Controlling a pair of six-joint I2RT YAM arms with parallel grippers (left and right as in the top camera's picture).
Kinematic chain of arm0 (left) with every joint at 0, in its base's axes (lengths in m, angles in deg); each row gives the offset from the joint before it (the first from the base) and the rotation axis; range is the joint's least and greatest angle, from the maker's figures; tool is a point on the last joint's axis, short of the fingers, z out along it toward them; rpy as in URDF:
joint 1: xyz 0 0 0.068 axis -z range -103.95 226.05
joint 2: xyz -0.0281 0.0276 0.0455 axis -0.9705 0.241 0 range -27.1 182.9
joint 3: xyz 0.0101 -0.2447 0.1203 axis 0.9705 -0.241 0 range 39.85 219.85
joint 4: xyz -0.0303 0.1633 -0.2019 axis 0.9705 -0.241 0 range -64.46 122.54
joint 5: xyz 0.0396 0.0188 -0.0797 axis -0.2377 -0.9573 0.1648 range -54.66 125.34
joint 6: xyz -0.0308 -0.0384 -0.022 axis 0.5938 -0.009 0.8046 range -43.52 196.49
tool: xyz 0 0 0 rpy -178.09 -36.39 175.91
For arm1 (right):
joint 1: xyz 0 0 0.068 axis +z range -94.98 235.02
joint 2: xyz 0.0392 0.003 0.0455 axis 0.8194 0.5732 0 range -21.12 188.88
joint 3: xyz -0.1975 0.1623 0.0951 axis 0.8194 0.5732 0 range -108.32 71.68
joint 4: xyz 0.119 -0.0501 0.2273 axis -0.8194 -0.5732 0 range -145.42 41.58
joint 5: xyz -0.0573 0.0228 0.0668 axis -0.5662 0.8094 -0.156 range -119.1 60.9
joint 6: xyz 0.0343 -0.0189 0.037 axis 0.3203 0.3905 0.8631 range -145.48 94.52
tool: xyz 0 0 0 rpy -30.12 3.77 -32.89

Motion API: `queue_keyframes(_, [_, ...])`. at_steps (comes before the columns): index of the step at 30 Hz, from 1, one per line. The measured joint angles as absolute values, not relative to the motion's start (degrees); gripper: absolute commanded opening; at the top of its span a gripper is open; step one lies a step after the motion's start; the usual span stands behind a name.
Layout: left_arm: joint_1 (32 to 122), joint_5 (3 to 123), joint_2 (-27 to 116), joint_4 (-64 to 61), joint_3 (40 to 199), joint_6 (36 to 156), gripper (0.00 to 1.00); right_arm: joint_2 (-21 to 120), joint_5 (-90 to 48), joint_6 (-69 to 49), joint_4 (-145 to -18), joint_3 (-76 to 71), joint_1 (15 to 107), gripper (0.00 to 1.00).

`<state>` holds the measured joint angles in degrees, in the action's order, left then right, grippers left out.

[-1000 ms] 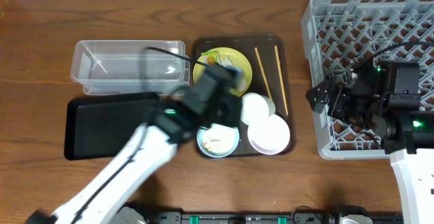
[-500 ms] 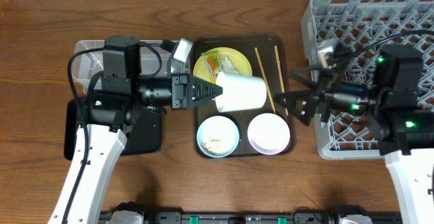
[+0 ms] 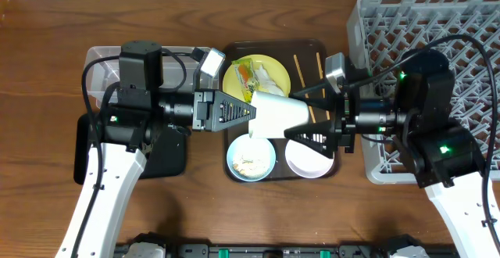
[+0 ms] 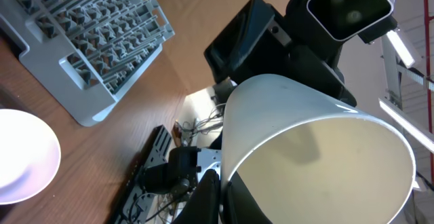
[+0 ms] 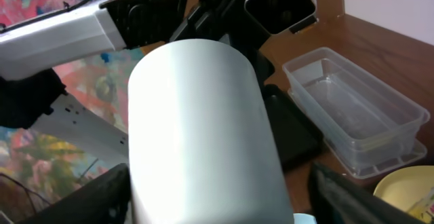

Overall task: Sort waste into correct bins and load items into the dishwasher rack
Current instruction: 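Hand the white cup from the left gripper to the right gripper, then carry the white cup with the right gripper into the dish rack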

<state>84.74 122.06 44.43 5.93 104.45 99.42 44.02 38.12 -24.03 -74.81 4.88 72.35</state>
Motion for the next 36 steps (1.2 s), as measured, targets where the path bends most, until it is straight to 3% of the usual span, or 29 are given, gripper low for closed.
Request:
queue_keyframes(4, [84.74,122.21,44.43,5.93,104.45,99.45,0.06,44.18,37.99,-23.96,-74.68,4.88,72.74,0.69])
queue_keyframes(10, [84.41,121.93,44.43,5.88,104.45,99.45,0.07,44.37,38.65,-23.54,-74.74,4.88,72.96,0.63])
queue_keyframes(11, [84.39,121.88,44.43,5.90,104.45,99.45,0.12,44.39,38.67,-23.50,-74.74,4.88,72.96,0.62])
queue_keyframes(13, [84.41,121.77,44.43,5.97,104.45,99.40,0.49,44.42,38.67,-23.54,-74.76,4.88,72.94,0.54])
queue_keyframes(17, [84.46,122.21,44.43,5.97,104.45,99.69,0.70,44.57,38.12,-22.74,-76.19,4.88,70.77,0.50])
queue_keyframes(23, [84.46,121.99,44.43,5.97,104.45,100.25,0.76,42.56,34.23,-21.64,-87.35,4.85,55.41,0.50])
queue_keyframes(28, [84.46,121.97,44.43,5.97,104.45,100.28,0.77,38.78,23.35,-20.92,-100.36,4.77,42.84,0.50])
queue_keyframes(36, [84.46,121.95,44.43,5.97,104.45,100.28,0.78,38.49,-9.33,-15.52,-116.36,4.66,38.16,0.50])
